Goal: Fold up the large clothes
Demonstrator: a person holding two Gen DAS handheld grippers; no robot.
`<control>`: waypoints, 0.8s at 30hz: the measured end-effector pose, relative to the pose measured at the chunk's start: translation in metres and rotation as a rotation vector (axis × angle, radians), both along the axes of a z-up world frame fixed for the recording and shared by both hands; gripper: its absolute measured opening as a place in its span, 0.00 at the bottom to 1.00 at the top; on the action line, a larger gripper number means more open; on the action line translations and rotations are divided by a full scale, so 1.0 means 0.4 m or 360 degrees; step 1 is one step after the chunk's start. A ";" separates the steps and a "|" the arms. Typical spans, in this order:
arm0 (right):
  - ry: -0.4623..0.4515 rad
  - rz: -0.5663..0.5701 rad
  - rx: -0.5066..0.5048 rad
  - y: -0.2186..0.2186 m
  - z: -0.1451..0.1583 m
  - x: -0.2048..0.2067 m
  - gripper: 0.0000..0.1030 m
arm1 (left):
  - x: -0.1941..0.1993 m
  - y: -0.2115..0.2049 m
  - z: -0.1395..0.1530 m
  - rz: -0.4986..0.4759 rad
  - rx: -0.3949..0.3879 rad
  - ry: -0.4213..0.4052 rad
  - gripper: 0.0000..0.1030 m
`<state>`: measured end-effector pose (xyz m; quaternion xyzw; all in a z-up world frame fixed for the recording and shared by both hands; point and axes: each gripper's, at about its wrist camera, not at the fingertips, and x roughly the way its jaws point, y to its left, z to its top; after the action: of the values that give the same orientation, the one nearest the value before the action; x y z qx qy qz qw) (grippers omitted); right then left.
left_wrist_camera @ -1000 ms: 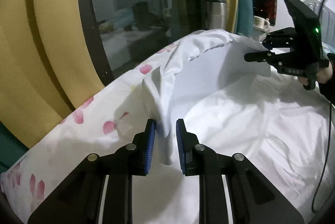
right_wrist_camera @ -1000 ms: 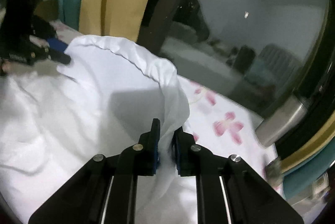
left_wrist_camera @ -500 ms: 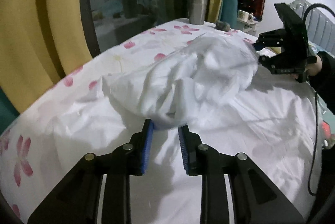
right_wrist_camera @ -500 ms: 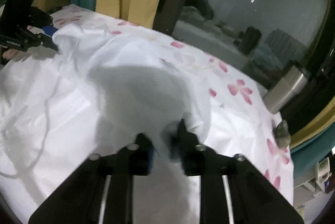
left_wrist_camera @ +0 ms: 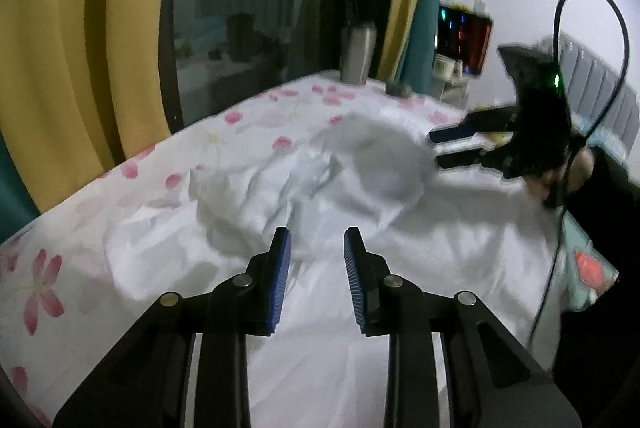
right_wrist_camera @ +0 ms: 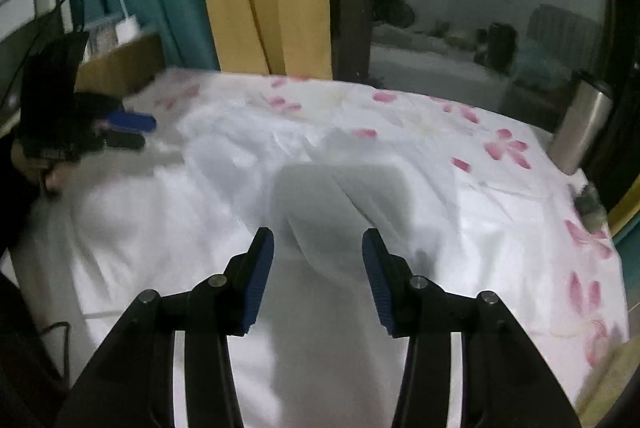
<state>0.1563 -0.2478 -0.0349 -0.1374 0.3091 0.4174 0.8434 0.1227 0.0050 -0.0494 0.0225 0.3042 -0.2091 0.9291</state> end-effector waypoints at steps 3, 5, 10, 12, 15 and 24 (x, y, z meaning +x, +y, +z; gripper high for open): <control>-0.0019 0.0021 0.0008 0.064 0.002 0.020 0.45 | 0.039 -0.003 0.007 0.0076 -0.0077 -0.0007 0.29; 0.0019 0.0028 0.0012 0.094 -0.013 0.036 0.45 | 0.070 -0.011 0.001 0.0165 -0.0071 0.0008 0.29; 0.0222 0.0067 0.0004 0.133 -0.077 0.040 0.45 | 0.145 0.007 -0.075 0.0341 -0.0129 0.0223 0.29; 0.0278 0.0078 -0.0041 0.141 -0.098 0.027 0.45 | 0.146 0.013 -0.102 0.0348 -0.0132 0.0282 0.29; 0.0353 0.0137 -0.0095 0.140 -0.122 -0.015 0.45 | 0.131 0.020 -0.125 0.0351 -0.0130 0.0339 0.29; 0.0234 0.0073 -0.0023 0.074 -0.035 -0.050 0.45 | 0.103 0.036 -0.046 0.0341 -0.0226 0.0199 0.29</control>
<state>0.1364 -0.2181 -0.0488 -0.1196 0.3701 0.4434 0.8076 0.1640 0.0192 -0.0679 -0.0891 0.3464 -0.1307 0.9247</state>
